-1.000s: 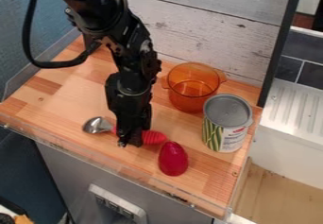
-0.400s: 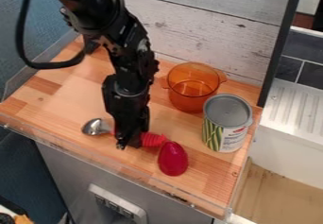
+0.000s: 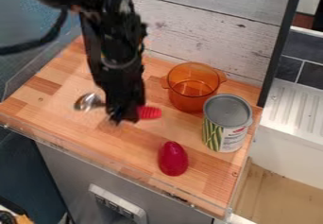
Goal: Take the red-handled spoon and move the red object to the center of the wooden table
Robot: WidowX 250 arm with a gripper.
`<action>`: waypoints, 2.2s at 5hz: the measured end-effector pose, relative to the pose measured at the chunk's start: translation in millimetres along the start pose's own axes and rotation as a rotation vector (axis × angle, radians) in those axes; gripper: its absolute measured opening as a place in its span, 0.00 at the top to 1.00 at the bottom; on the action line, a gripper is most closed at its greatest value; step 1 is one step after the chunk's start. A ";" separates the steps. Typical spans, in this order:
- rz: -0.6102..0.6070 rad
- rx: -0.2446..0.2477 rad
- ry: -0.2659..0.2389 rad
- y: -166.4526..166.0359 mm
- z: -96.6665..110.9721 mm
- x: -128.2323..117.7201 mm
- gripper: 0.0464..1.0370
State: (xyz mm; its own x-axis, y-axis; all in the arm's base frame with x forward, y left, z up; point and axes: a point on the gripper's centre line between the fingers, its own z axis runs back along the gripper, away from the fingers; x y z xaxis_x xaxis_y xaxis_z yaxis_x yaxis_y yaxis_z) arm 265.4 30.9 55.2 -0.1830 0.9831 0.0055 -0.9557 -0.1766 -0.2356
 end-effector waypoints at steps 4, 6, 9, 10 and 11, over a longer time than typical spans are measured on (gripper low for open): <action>-0.195 -0.018 0.251 42.1 35.6 -130.6 0.68; -0.272 0.063 0.313 63.2 21.9 -156.1 0.68; -0.290 0.152 0.340 67.1 -14.9 -156.3 0.68; -0.253 0.151 0.320 59.3 -22.5 -143.4 0.68; -0.205 0.147 0.294 51.8 -25.4 -128.9 0.68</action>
State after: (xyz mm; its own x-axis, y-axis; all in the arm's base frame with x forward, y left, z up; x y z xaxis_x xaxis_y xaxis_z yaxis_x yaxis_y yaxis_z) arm 245.4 -103.7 17.6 0.0684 0.9669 -0.2458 -0.9924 0.0407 -0.1163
